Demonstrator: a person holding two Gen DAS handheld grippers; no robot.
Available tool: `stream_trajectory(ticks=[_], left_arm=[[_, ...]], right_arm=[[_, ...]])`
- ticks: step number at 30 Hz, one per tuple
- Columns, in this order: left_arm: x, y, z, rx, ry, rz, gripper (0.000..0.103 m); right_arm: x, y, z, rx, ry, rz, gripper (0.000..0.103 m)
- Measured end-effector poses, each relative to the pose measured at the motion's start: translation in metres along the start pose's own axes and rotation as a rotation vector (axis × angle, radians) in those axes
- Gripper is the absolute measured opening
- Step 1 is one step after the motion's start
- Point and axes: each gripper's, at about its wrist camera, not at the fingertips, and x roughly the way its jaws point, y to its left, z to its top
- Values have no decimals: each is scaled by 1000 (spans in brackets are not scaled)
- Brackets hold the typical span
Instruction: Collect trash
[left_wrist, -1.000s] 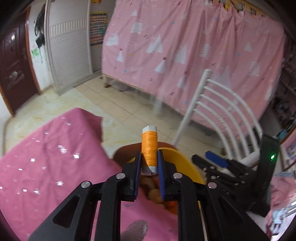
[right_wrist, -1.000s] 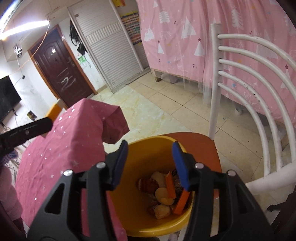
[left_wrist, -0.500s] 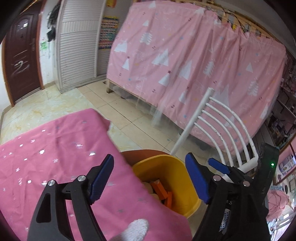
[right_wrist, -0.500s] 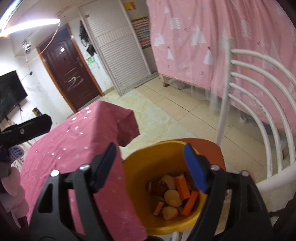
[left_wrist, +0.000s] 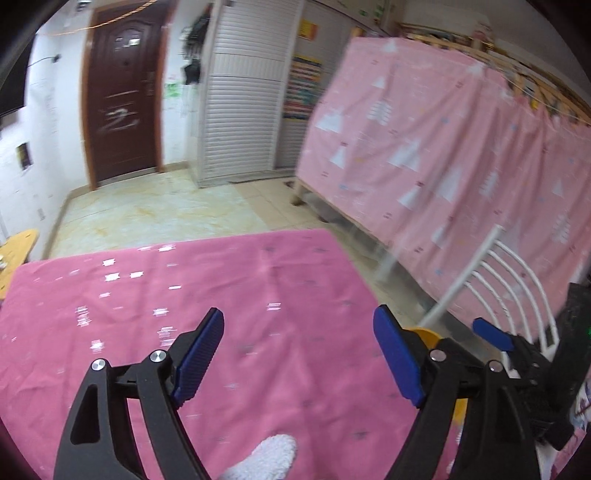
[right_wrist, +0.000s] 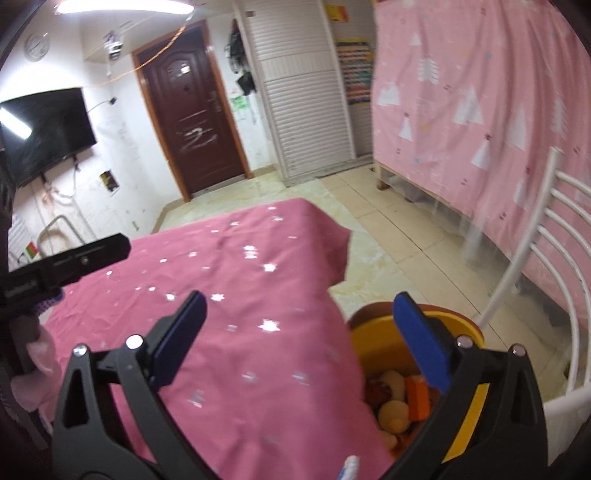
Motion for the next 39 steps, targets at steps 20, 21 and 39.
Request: stream_trajectory(ticks=[20, 21, 39], left_arm=[[-38, 134, -21, -125, -113, 322, 93], [-39, 138, -22, -131, -116, 329, 93], [-45, 151, -35, -122, -131, 389, 93]], right_arm=[[39, 147, 5, -227, -9, 180, 97], [40, 150, 5, -233, -7, 184, 97], [52, 171, 4, -270, -19, 210, 97]])
